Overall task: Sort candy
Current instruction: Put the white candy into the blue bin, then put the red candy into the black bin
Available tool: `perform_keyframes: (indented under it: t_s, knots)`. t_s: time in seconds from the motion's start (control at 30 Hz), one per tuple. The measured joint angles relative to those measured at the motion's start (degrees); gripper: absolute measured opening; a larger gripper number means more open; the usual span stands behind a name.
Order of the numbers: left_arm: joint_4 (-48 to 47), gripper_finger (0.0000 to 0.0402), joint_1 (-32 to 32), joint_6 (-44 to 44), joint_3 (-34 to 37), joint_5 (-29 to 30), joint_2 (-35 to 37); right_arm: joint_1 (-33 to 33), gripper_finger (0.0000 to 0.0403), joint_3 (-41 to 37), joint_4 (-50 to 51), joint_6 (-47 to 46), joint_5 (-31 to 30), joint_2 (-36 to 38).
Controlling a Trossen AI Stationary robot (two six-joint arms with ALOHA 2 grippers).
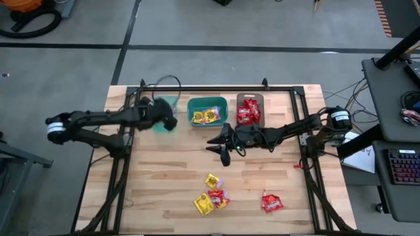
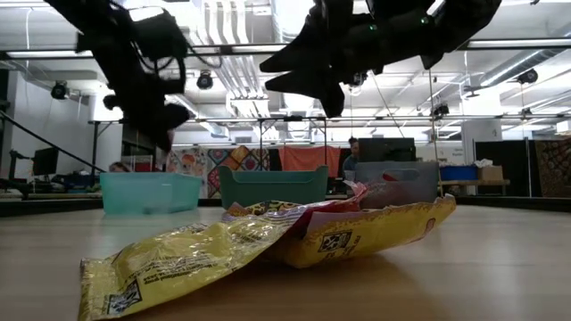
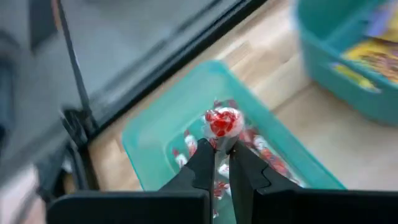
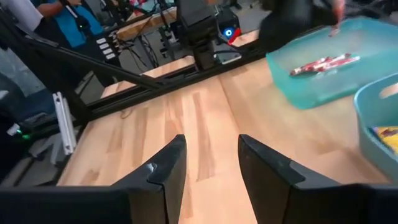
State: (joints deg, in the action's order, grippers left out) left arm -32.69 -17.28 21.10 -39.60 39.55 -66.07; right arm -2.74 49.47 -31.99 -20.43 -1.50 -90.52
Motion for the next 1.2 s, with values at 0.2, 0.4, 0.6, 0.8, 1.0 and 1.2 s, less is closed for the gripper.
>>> perform_keyframes:
  t_s: [0.2,0.4,0.6,0.8,1.0,1.2]
  knots:
    - [0.55,0.0059,-9.86,-0.89,-0.01,-7.82,-3.13,-0.70,0.0141,1.81,2.93,-4.18,0.07,0.55]
    - [-0.30,0.0137,-7.71,-1.41,-0.01,-8.26,-3.46,-2.95,0.0133,8.48,22.62,-9.77,0.02,2.05]
    - [-0.35,0.0175,-1.43,-1.10,-0.04,-8.77,-1.30,-7.64,0.0125,18.13,44.70,-18.11,-0.10,2.00]
    - [2.06,0.0181,11.79,3.50,-0.06,-8.42,3.87,-14.88,0.0125,24.90,58.77,-32.56,0.02,0.80]
    - [11.36,0.0180,28.36,2.72,-0.13,-7.28,7.45,-21.12,0.0123,25.96,66.23,-49.04,-0.01,0.50]
    - [20.48,0.0180,40.60,-2.00,-0.15,-6.98,6.71,-25.39,0.0123,25.57,78.94,-64.79,1.17,0.50]
